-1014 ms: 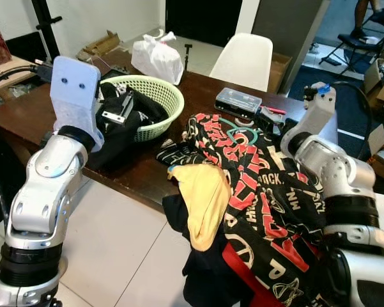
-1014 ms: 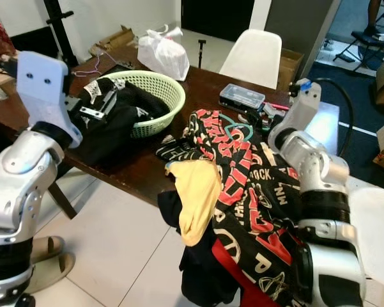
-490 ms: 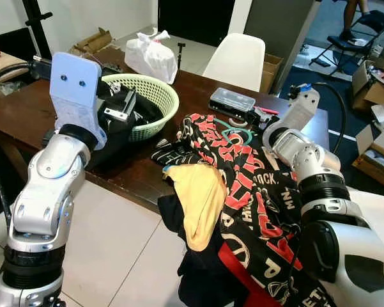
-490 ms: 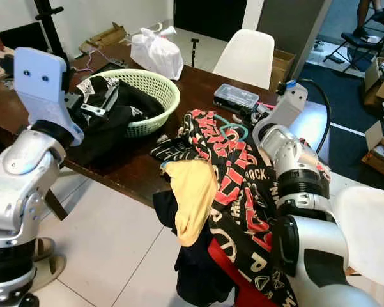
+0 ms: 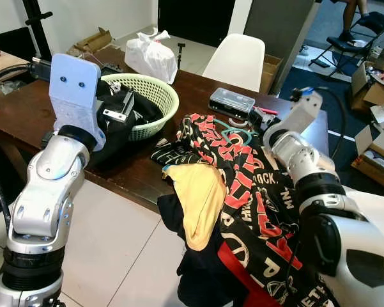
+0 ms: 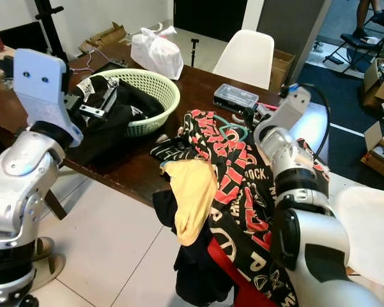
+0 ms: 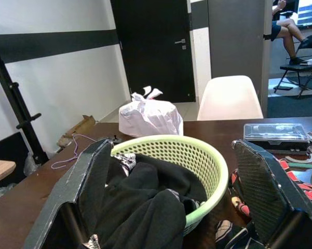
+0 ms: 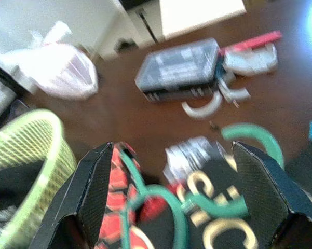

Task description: Hang hanger

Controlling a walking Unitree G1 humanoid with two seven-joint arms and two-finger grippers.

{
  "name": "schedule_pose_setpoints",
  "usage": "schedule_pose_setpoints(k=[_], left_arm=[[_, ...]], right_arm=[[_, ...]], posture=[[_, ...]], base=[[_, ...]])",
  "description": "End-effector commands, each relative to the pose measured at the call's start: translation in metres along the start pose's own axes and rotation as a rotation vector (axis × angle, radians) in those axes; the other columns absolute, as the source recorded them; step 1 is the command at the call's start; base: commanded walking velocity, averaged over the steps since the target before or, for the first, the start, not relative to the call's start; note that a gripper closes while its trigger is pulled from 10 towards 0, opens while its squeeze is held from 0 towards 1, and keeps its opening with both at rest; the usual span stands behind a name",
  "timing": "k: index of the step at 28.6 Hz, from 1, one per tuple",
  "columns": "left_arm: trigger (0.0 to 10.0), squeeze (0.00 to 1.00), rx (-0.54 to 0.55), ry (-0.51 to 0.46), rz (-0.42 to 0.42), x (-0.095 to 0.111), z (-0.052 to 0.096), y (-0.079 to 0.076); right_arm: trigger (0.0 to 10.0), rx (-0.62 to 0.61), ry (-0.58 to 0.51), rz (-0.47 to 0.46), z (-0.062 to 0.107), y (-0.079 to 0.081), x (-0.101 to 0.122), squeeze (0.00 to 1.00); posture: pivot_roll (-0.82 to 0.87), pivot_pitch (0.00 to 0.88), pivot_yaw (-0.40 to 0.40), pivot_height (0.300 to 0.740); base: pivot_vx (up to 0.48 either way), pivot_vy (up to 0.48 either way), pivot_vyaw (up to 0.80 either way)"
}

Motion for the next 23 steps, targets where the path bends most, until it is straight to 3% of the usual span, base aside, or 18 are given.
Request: schedule_pose_setpoints(k=[1, 3, 5, 9, 16, 19, 23], left_arm=[[10.0, 0.00, -0.010, 0.014, 0.001, -0.004, 0.004, -0.005], [10.0, 0.00, -0.011, 0.019, 0.002, -0.006, 0.005, -0.005], [10.0, 0.00, 0.003, 0.084, 0.019, -0.029, 0.012, -0.004], [10.0, 0.00, 0.023, 0.147, 0.063, -0.052, 0.021, -0.002], [10.0, 0.00, 0.039, 0.189, 0.113, -0.069, 0.031, -0.002], [10.0, 0.00, 0.034, 0.254, 0.241, -0.097, 0.053, -0.008], [10.0, 0.00, 0.031, 0.262, 0.272, -0.104, 0.059, -0.010]], right_arm=[[10.0, 0.023, -0.075, -0.050, 0.000, 0.000, 0.017, 0.00], [10.0, 0.038, -0.100, -0.066, 0.000, 0.002, 0.023, 0.00], [10.0, 0.021, -0.079, -0.025, -0.001, 0.001, 0.019, 0.00], [10.0, -0.003, -0.034, 0.027, -0.002, -0.001, 0.008, 0.00], [10.0, 0.009, -0.013, 0.029, -0.003, 0.002, 0.000, 0.00], [10.0, 0.012, -0.026, 0.023, -0.004, 0.004, 0.002, 0.00], [10.0, 0.008, -0.042, 0.018, -0.004, 0.002, 0.007, 0.00]], posture=[[0.10, 0.092, -0.137, 0.740], [0.10, 0.093, -0.137, 0.740], [0.11, 0.104, -0.139, 0.740], [0.11, 0.111, -0.140, 0.740], [0.11, 0.122, -0.140, 0.740], [0.11, 0.140, -0.142, 0.740], [0.11, 0.142, -0.141, 0.740]], base=[[0.000, 0.000, 0.00], [0.000, 0.000, 0.00], [0.000, 0.000, 0.00], [0.000, 0.000, 0.00], [0.000, 0.000, 0.00], [0.000, 0.000, 0.00], [0.000, 0.000, 0.00]])
Point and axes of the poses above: a point about 5 cm out from each wrist's last joint towards the gripper, its own z axis pointing back from the gripper into the wrist, its own x axis along the axis of the wrist's last joint, y = z × x, the point moved 3 cm from there along -z, pointing out of the wrist towards the gripper, and after that the axes turned 8 degrees about z, right-handed, at the moved point
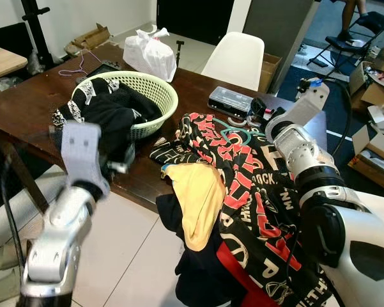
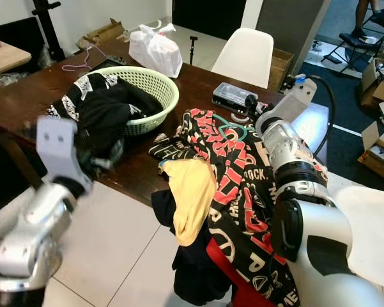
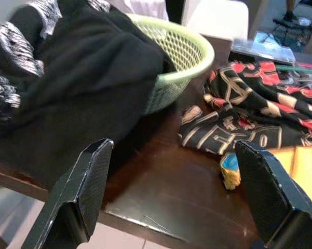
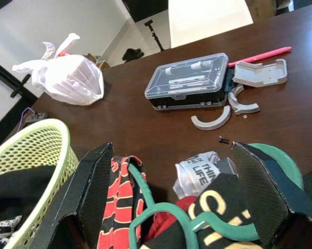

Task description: Hang hanger

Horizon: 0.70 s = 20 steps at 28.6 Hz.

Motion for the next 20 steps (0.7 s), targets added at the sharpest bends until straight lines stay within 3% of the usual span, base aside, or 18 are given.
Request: schedule_pose_setpoints(k=[1, 3, 6, 12, 14, 17, 20], left_arm=[[10.0, 0.00, -0.018, 0.005, 0.041, -0.011, 0.005, -0.003], [10.0, 0.00, -0.019, 0.000, 0.123, -0.017, 0.007, 0.000], [10.0, 0.00, -0.013, -0.008, 0.163, -0.018, 0.007, 0.003], [10.0, 0.00, -0.034, -0.013, 0.142, -0.019, 0.008, 0.000], [10.0, 0.00, -0.036, -0.018, 0.144, -0.020, 0.008, 0.001], [10.0, 0.00, -0.037, -0.023, 0.150, -0.020, 0.008, 0.001], [10.0, 0.00, -0.040, -0.025, 0.154, -0.021, 0.007, 0.002]], right_arm=[[10.0, -0.013, -0.031, -0.003, 0.000, -0.003, 0.011, 0.00], [10.0, -0.029, -0.032, 0.015, 0.000, -0.007, 0.014, 0.00], [10.0, -0.051, -0.023, 0.031, 0.000, -0.010, 0.012, 0.00], [10.0, -0.101, -0.001, 0.059, 0.001, -0.021, 0.006, 0.00], [10.0, -0.105, 0.011, 0.069, 0.002, -0.023, 0.003, 0.00], [10.0, -0.094, 0.031, 0.076, 0.002, -0.023, -0.001, 0.00], [10.0, -0.068, 0.053, 0.090, 0.001, -0.018, -0.006, 0.00]], posture=[[0.11, 0.145, -0.140, 0.740], [0.11, 0.148, -0.140, 0.740], [0.12, 0.149, -0.138, 0.740], [0.13, 0.151, -0.138, 0.740], [0.12, 0.153, -0.139, 0.740], [0.12, 0.153, -0.138, 0.740], [0.12, 0.153, -0.138, 0.740]], base=[[0.000, 0.000, 0.00], [0.000, 0.000, 0.00], [0.000, 0.000, 0.00], [0.000, 0.000, 0.00], [0.000, 0.000, -0.68], [0.000, 0.000, -0.77], [0.000, 0.000, 0.00]])
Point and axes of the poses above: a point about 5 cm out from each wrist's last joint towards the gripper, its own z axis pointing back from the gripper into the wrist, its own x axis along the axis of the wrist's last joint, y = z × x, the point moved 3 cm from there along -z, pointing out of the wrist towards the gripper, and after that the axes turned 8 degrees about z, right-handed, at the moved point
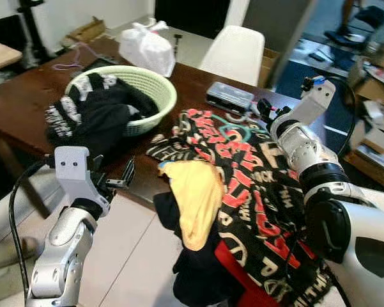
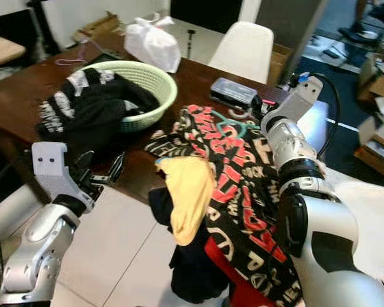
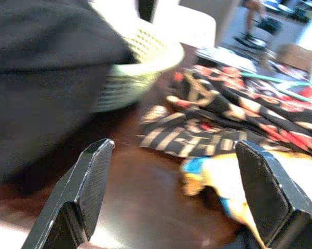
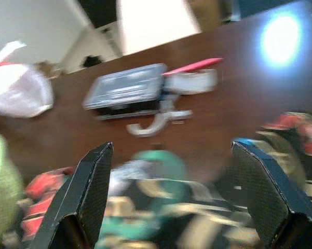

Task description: Hang hanger

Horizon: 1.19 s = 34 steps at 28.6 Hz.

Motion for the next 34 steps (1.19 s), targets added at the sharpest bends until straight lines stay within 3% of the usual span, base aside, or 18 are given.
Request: schedule_pose_setpoints(k=[1, 9, 11, 20, 21, 22, 23, 34], left_arm=[[10.0, 0.00, -0.005, 0.014, 0.019, -0.006, 0.001, 0.000], [10.0, 0.00, -0.006, 0.010, 0.018, -0.006, 0.001, 0.000], [10.0, 0.00, -0.007, 0.008, 0.021, -0.006, 0.001, 0.000], [10.0, 0.00, -0.011, 0.004, 0.023, -0.007, 0.001, -0.002], [10.0, 0.00, -0.012, 0.004, 0.024, -0.007, 0.001, -0.002], [10.0, 0.00, -0.012, 0.004, 0.024, -0.007, 0.001, -0.002], [10.0, 0.00, -0.013, 0.004, 0.025, -0.007, 0.001, -0.003], [10.0, 0.00, -0.013, 0.008, 0.029, -0.009, 0.000, -0.002]], right_arm=[[10.0, 0.011, 0.047, 0.028, 0.000, -0.001, -0.009, 0.00], [10.0, 0.079, 0.117, 0.059, 0.000, 0.015, -0.025, 0.00], [10.0, 0.130, 0.136, 0.041, 0.001, 0.025, -0.030, 0.00], [9.9, 0.162, 0.150, 0.032, 0.001, 0.034, -0.033, 0.00], [3.1, 0.157, 0.149, 0.036, 0.001, 0.034, -0.033, 0.00], [3.1, 0.157, 0.149, 0.036, 0.001, 0.034, -0.033, 0.00], [0.0, 0.152, 0.144, 0.035, 0.001, 0.033, -0.032, 0.00], [0.0, 0.173, 0.079, -0.036, 0.000, 0.034, -0.021, 0.00]], posture=[[0.12, 0.155, -0.138, 0.740], [0.12, 0.155, -0.140, 0.740], [0.11, 0.155, -0.141, 0.740], [0.11, 0.155, -0.145, 0.740], [0.11, 0.155, -0.147, 0.740], [0.11, 0.155, -0.147, 0.740], [0.11, 0.153, -0.147, 0.740], [0.11, 0.141, -0.141, 0.740]], base=[[0.000, 0.000, 0.00], [0.000, 0.000, 0.00], [0.000, 0.000, 0.00], [0.000, 0.000, 0.00], [0.000, 0.000, 0.00], [0.000, 0.000, 0.00], [0.000, 0.000, 0.00], [0.000, 0.000, 0.00]])
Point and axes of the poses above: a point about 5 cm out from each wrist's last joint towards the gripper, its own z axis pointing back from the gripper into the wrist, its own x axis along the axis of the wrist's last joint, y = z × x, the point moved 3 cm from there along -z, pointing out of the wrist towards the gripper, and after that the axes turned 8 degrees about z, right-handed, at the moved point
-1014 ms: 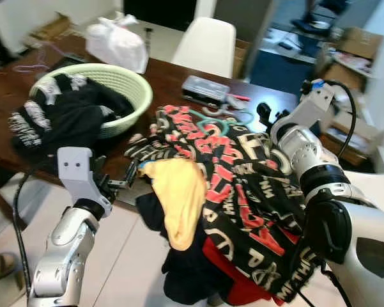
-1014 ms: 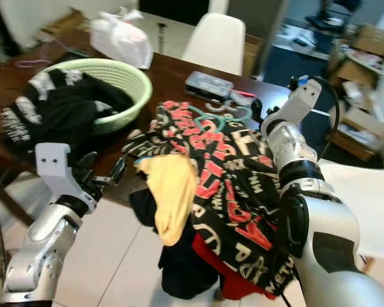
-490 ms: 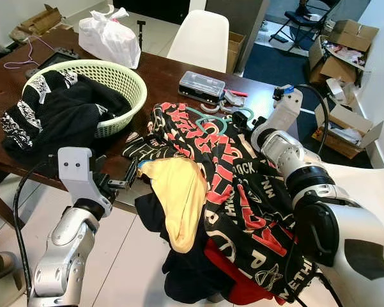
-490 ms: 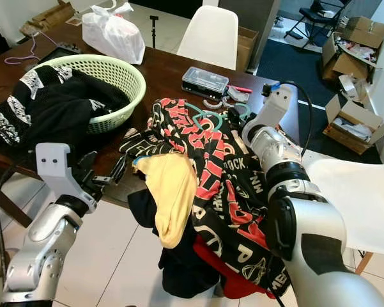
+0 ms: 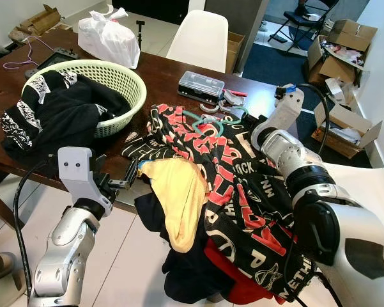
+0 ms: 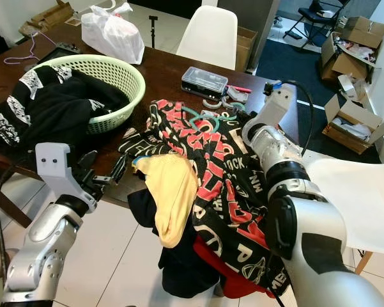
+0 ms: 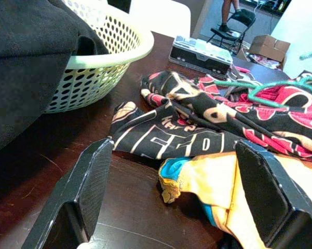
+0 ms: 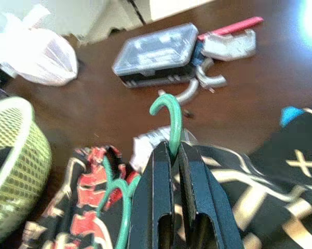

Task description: Hang hanger

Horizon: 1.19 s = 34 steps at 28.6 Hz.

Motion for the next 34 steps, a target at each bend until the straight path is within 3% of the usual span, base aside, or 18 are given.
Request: schedule_pose_setpoints(k=[1, 11, 12, 13, 15, 17, 18, 20, 22, 23, 24, 25, 26, 28, 31, 33, 34], left_arm=[[10.0, 0.00, 0.000, 0.023, 0.024, -0.009, 0.002, 0.000], [10.0, 0.00, 0.008, 0.028, 0.037, -0.010, 0.000, 0.005], [10.0, 0.00, 0.010, 0.029, 0.038, -0.010, -0.001, 0.006], [10.0, 0.00, 0.010, 0.029, 0.038, -0.010, -0.001, 0.006], [10.0, 0.00, 0.014, 0.035, 0.040, -0.012, -0.001, 0.009], [10.0, 0.00, 0.017, 0.042, 0.036, -0.014, -0.001, 0.012], [10.0, 0.00, 0.017, 0.042, 0.036, -0.014, -0.001, 0.012], [10.0, 0.00, 0.019, 0.049, 0.031, -0.015, -0.001, 0.013], [10.0, 0.00, 0.021, 0.051, 0.030, -0.016, -0.001, 0.014], [10.0, 0.00, 0.021, 0.053, 0.030, -0.016, 0.000, 0.014], [10.0, 0.00, 0.021, 0.053, 0.030, -0.016, 0.000, 0.014], [10.0, 0.00, 0.020, 0.055, 0.028, -0.017, 0.000, 0.014], [10.0, 0.00, 0.020, 0.055, 0.028, -0.017, 0.000, 0.014], [10.0, 0.00, 0.013, 0.057, 0.021, -0.017, 0.000, 0.013], [10.0, 0.00, 0.008, 0.058, 0.017, -0.017, 0.000, 0.013], [10.0, 0.00, -0.027, 0.062, -0.003, -0.015, 0.002, 0.009], [10.0, 0.00, -0.027, 0.062, -0.003, -0.015, 0.002, 0.009]], right_arm=[[0.0, -0.007, -0.013, -0.028, 0.001, -0.005, -0.001, 0.00], [0.0, 0.122, -0.190, -0.189, 0.002, 0.010, 0.036, 0.00], [0.0, 0.180, -0.258, -0.243, 0.005, 0.015, 0.052, 0.00], [0.0, 0.180, -0.258, -0.243, 0.005, 0.015, 0.052, 0.00], [0.0, 0.380, -0.422, -0.315, 0.019, 0.028, 0.096, 0.00], [0.0, 0.550, -0.538, -0.302, 0.037, 0.036, 0.126, 0.00], [0.0, 0.550, -0.538, -0.302, 0.037, 0.036, 0.126, 0.00], [0.0, 0.655, -0.611, -0.239, 0.054, 0.037, 0.144, 0.00], [0.0, 0.689, -0.634, -0.205, 0.061, 0.037, 0.150, 0.00], [0.0, 0.716, -0.645, -0.109, 0.069, 0.038, 0.154, 0.00], [0.0, 0.716, -0.645, -0.109, 0.069, 0.038, 0.154, 0.00], [0.0, 0.755, -0.650, -0.013, 0.077, 0.039, 0.158, 0.00], [0.0, 0.755, -0.650, -0.013, 0.077, 0.039, 0.158, 0.00], [0.0, 0.832, -0.630, 0.158, 0.093, 0.042, 0.157, 0.00], [0.0, 0.862, -0.616, 0.212, 0.098, 0.043, 0.156, 0.00], [0.0, 0.880, -0.570, 0.332, 0.106, 0.042, 0.149, 0.00], [0.0, 0.880, -0.570, 0.332, 0.106, 0.042, 0.149, 0.00]], posture=[[0.12, 0.137, -0.141, 0.740], [0.12, 0.126, -0.129, 0.740], [0.12, 0.125, -0.127, 0.740], [0.12, 0.125, -0.127, 0.740], [0.12, 0.117, -0.123, 0.740], [0.12, 0.113, -0.120, 0.740], [0.12, 0.113, -0.120, 0.740], [0.12, 0.112, -0.118, 0.740], [0.12, 0.112, -0.118, 0.740], [0.12, 0.112, -0.118, 0.740], [0.12, 0.112, -0.118, 0.740], [0.12, 0.112, -0.116, 0.740], [0.12, 0.112, -0.116, 0.740], [0.11, 0.111, -0.118, 0.740], [0.11, 0.111, -0.118, 0.740], [0.10, 0.108, -0.117, 0.740], [0.10, 0.108, -0.117, 0.740]], base=[[0.000, 0.000, 0.00], [0.000, 0.000, 0.00], [0.000, 0.000, 0.00], [0.000, 0.000, 0.00], [0.000, 0.000, 0.00], [0.000, 0.000, 0.00], [0.000, 0.000, 0.00], [0.000, 0.000, 0.00], [0.000, 0.000, 0.00], [0.000, 0.000, 0.00], [0.000, 0.000, 0.00], [0.000, 0.000, 0.00], [0.000, 0.000, 0.00], [0.000, 0.000, 0.00], [0.000, 0.000, 0.00], [0.000, 0.000, 0.00], [0.000, 0.000, 0.00]])
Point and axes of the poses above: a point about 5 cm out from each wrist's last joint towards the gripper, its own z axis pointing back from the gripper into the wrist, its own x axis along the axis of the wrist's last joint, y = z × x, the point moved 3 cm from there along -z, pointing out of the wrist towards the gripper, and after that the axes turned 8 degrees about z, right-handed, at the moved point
